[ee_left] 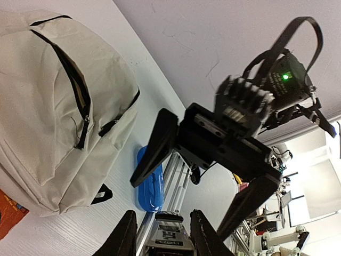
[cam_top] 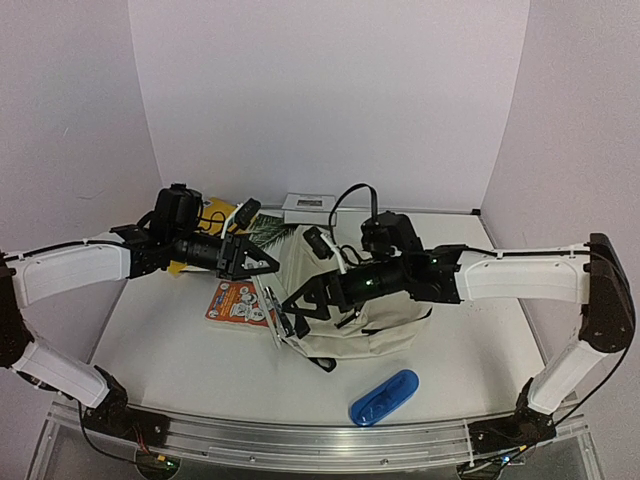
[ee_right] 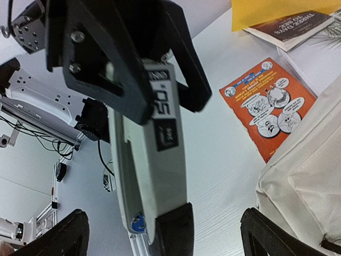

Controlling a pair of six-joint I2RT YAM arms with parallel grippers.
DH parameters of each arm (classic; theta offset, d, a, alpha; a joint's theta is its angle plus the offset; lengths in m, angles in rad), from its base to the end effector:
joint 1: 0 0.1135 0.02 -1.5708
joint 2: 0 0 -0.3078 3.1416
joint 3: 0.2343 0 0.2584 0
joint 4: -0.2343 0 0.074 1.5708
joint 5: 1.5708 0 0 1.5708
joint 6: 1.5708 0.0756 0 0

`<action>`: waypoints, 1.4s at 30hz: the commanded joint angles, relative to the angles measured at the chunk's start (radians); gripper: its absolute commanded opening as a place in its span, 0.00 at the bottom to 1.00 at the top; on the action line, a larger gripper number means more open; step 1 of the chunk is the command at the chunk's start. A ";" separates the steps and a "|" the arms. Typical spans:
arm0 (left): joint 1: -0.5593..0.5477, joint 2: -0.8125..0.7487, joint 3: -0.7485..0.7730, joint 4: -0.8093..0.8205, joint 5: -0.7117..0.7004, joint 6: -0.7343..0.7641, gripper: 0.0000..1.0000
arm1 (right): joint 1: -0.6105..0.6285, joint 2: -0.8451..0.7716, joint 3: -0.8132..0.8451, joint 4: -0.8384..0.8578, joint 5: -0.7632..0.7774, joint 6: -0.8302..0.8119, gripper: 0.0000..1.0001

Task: Pack the student bag
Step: Place the stationery in the student bag.

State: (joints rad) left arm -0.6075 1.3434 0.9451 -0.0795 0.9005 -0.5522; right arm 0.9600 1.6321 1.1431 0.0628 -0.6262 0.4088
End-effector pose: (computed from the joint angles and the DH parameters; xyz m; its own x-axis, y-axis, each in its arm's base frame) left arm 0.2231 -0.2273 0.3156 -0.8072 0.1643 -0.5670 0.5903 0.2338 -0.7726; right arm 0.2000 0.3630 0.2997 -0.6031 -0.2998 -0.7392 -0.7956 0.1599 0.5843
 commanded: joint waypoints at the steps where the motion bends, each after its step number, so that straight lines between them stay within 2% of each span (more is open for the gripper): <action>1: 0.000 0.013 0.074 0.038 0.107 0.030 0.00 | -0.001 0.016 -0.025 0.054 -0.040 0.052 0.97; 8: 0.000 0.043 0.078 0.121 0.135 0.000 0.00 | -0.001 0.051 -0.033 0.104 -0.105 0.109 0.91; 15: -0.001 0.054 0.076 0.164 0.140 -0.015 0.00 | 0.004 0.087 -0.033 0.157 -0.184 0.143 0.76; 18: -0.001 0.054 0.079 0.164 0.140 -0.013 0.00 | 0.011 0.096 -0.031 0.168 -0.200 0.147 0.67; 24: 0.000 0.056 0.078 0.169 0.128 -0.015 0.00 | 0.012 0.104 -0.034 0.215 -0.227 0.174 0.40; 27: -0.001 0.051 0.075 0.154 0.092 -0.010 0.00 | 0.012 0.085 -0.046 0.224 -0.190 0.176 0.18; 28: -0.001 0.051 0.076 0.150 0.080 -0.009 0.00 | 0.012 0.078 -0.047 0.224 -0.186 0.175 0.16; 29: -0.001 0.050 0.078 0.130 0.048 0.001 0.08 | 0.011 0.061 -0.055 0.225 -0.150 0.174 0.08; 30: -0.001 0.049 0.079 0.114 0.038 0.004 0.10 | 0.010 0.052 -0.057 0.226 -0.142 0.173 0.07; 31: 0.000 0.046 0.084 0.073 -0.023 0.018 0.25 | 0.010 0.025 -0.066 0.226 -0.100 0.171 0.00; 32: -0.002 0.044 0.085 0.055 -0.055 0.023 0.37 | 0.009 0.012 -0.073 0.226 -0.066 0.173 0.00; 33: -0.002 0.042 0.085 0.043 -0.067 0.025 0.41 | 0.007 0.000 -0.075 0.226 -0.054 0.173 0.00; 34: 0.000 0.033 0.081 0.025 -0.124 0.030 0.62 | -0.001 -0.026 -0.089 0.226 -0.002 0.179 0.00; 35: 0.000 0.026 0.074 0.024 -0.166 0.027 0.76 | -0.013 -0.053 -0.104 0.226 0.036 0.186 0.00; 36: -0.001 0.012 0.068 0.024 -0.200 0.025 0.84 | -0.023 -0.082 -0.114 0.224 0.062 0.191 0.00; 39: 0.000 -0.020 0.054 0.025 -0.295 0.024 0.94 | -0.060 -0.143 -0.147 0.221 0.143 0.199 0.00; 42: 0.000 -0.052 0.045 0.024 -0.435 0.019 0.99 | -0.122 -0.200 -0.175 0.184 0.230 0.202 0.00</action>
State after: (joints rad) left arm -0.6113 1.3621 0.9756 -0.0624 0.6640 -0.5476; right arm 0.8993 1.5486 0.9737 0.1890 -0.5438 0.6037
